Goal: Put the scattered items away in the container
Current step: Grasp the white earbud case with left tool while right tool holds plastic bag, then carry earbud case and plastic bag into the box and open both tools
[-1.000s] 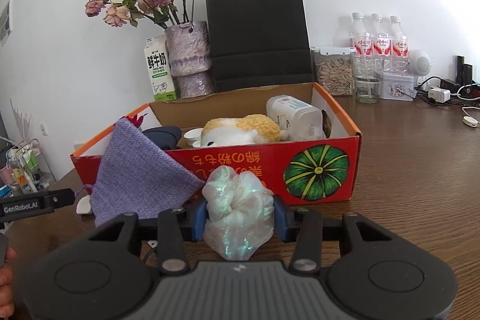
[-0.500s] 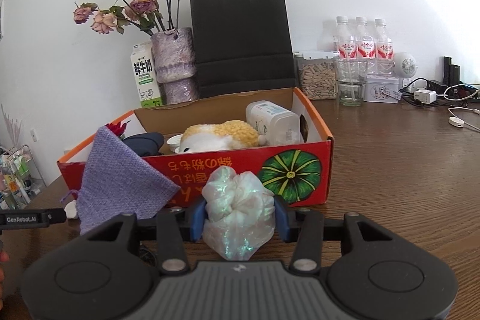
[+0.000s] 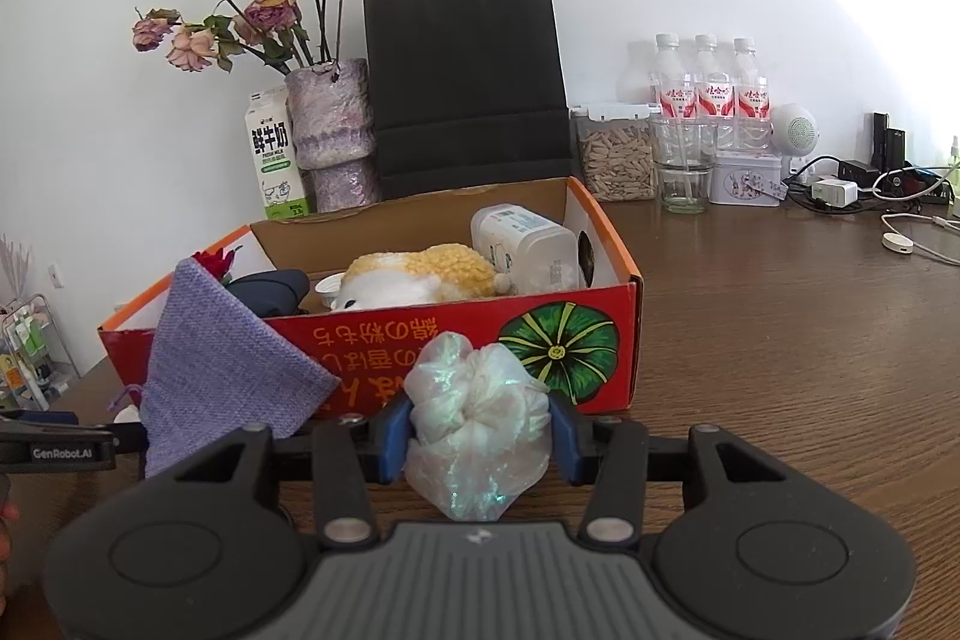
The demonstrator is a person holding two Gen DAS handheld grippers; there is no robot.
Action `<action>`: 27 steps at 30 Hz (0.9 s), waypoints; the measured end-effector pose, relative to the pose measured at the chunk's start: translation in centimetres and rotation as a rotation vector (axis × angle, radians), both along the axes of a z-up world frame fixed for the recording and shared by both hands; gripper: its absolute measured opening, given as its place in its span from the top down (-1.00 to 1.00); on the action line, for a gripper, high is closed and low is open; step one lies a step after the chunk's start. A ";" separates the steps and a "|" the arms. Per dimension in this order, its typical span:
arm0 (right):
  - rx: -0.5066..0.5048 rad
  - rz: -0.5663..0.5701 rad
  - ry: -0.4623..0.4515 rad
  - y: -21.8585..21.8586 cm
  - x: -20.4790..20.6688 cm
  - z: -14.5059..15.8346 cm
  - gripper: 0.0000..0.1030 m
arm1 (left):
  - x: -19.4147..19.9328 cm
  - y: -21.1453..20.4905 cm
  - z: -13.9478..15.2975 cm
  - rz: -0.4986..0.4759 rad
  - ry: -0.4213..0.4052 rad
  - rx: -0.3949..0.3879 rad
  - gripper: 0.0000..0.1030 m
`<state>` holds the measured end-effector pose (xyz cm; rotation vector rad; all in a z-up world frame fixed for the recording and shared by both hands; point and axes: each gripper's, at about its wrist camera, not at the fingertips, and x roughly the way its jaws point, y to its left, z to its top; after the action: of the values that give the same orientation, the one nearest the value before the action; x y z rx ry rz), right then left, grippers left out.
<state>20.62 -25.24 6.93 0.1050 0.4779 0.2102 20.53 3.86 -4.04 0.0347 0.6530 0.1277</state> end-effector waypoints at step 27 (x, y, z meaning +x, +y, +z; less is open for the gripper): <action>-0.001 0.017 0.000 0.1 -0.4 0.1 0.09 | -1.1 0.0 0.5 -0.019 -0.061 -0.046 0.47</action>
<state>20.26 -25.15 7.03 0.1003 0.4787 0.2272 19.38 3.83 -3.50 -0.0068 0.5943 0.0949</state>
